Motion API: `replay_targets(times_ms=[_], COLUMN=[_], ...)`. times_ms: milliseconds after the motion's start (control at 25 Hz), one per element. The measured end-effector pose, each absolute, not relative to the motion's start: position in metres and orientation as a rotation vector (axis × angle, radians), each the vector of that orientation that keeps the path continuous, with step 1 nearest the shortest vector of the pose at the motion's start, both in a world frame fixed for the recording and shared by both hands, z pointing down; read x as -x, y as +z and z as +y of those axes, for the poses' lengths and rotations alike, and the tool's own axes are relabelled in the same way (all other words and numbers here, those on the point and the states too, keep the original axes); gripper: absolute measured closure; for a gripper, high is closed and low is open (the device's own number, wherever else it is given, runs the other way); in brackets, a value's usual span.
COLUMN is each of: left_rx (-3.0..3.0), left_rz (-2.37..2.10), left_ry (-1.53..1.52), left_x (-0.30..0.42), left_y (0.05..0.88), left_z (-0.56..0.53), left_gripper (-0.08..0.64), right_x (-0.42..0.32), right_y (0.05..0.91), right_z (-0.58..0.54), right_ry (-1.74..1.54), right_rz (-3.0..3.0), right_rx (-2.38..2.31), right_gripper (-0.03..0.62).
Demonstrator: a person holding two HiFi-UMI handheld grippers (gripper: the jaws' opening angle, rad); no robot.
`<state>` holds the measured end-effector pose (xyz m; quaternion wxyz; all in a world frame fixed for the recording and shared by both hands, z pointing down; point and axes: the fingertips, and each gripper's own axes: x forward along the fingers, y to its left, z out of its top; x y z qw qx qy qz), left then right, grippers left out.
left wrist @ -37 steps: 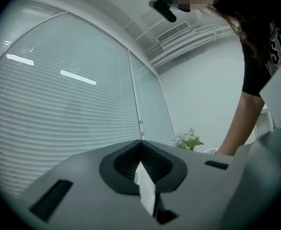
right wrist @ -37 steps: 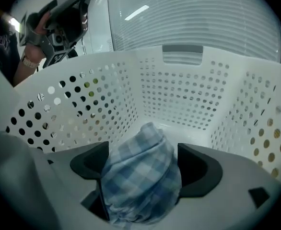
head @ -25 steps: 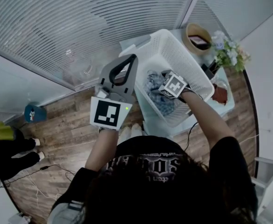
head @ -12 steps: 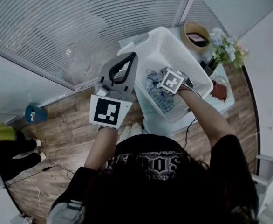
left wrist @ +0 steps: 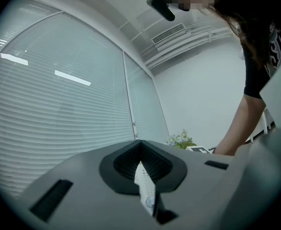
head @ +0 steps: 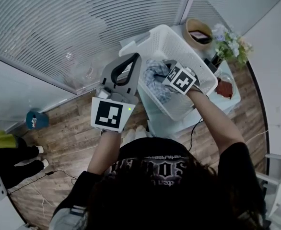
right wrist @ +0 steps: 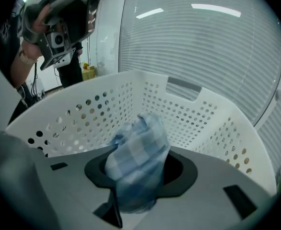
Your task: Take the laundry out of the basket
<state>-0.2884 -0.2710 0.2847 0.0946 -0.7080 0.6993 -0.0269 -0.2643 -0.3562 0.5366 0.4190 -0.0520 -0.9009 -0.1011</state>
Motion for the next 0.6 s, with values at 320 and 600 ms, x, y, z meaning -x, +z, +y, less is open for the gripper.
replay_targets(times_ms=[320, 600], left_rx=[2.098, 2.102], left_rz=[2.054, 2.04], left_ry=[-0.057, -0.061], left_x=[0.284, 0.279], left_y=[0.275, 0.272], left_z=[-0.263, -0.259], left_gripper=[0.561, 0.561], right_x=[0.262, 0.25], right_y=[0.484, 0.434], right_z=[-0.361, -0.371], right_ry=[-0.189, -0.165], right_rz=[-2.437, -2.545], right_rx=[-0.028, -0.173], right_gripper=[0.407, 0.407])
